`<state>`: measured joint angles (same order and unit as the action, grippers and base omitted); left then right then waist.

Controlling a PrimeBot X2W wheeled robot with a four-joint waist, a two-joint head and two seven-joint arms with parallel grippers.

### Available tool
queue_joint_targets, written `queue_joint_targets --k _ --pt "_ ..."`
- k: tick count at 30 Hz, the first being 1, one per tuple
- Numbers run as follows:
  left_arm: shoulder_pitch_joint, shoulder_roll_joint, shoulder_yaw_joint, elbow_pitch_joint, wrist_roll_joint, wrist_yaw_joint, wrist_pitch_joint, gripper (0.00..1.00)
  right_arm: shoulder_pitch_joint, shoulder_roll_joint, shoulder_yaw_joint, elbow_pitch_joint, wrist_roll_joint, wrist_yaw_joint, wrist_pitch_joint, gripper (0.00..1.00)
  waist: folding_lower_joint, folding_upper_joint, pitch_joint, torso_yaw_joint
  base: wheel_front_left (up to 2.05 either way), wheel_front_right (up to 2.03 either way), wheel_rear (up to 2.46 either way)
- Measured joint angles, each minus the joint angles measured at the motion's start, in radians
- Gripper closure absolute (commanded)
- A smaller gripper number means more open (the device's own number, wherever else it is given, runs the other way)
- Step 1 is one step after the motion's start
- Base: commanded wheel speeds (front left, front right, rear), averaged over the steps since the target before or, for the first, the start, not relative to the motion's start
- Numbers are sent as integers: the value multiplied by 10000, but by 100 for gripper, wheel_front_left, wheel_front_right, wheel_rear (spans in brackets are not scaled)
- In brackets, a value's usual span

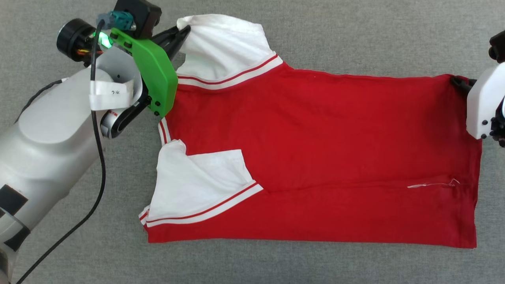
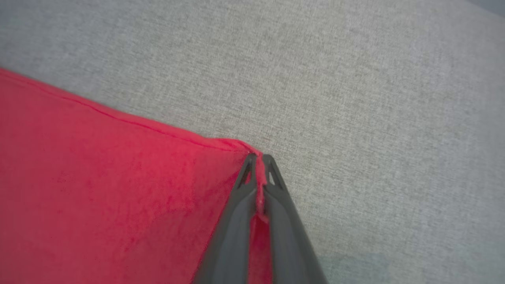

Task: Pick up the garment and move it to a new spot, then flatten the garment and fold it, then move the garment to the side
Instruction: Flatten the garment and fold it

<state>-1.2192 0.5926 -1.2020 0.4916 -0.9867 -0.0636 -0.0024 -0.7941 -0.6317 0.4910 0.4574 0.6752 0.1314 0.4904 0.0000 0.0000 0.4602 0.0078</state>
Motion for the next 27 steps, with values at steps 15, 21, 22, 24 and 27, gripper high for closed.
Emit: queue_joint_targets --k 15,21,22,24,27 --pt "2872 844 -309 -1544 -146 1267 -899 100 2874 -44 -451 -1057 -232 0 -2592 100 -1 0 -1865 -182 0 0 0" --pt "4143 1106 -368 -2405 -602 1902 -1124 100 4057 -4 -909 -1521 -245 0 -2922 100 -1 0 -2421 -184 0 0 0" --pt "4346 1129 -403 -2500 -610 1977 -1127 100 4290 13 -1009 -1599 -247 0 -2959 100 -1 0 -2504 -172 0 0 0" --pt "4775 1174 -435 -2667 -719 2090 -1208 100 4781 94 -1231 -1732 -242 0 -3018 100 -1 0 -2658 -140 0 0 0" --pt "5327 1258 -502 -2826 -765 2245 -1264 100 5502 263 -1630 -1927 -242 0 -3104 100 -1 0 -2855 -85 0 0 0"
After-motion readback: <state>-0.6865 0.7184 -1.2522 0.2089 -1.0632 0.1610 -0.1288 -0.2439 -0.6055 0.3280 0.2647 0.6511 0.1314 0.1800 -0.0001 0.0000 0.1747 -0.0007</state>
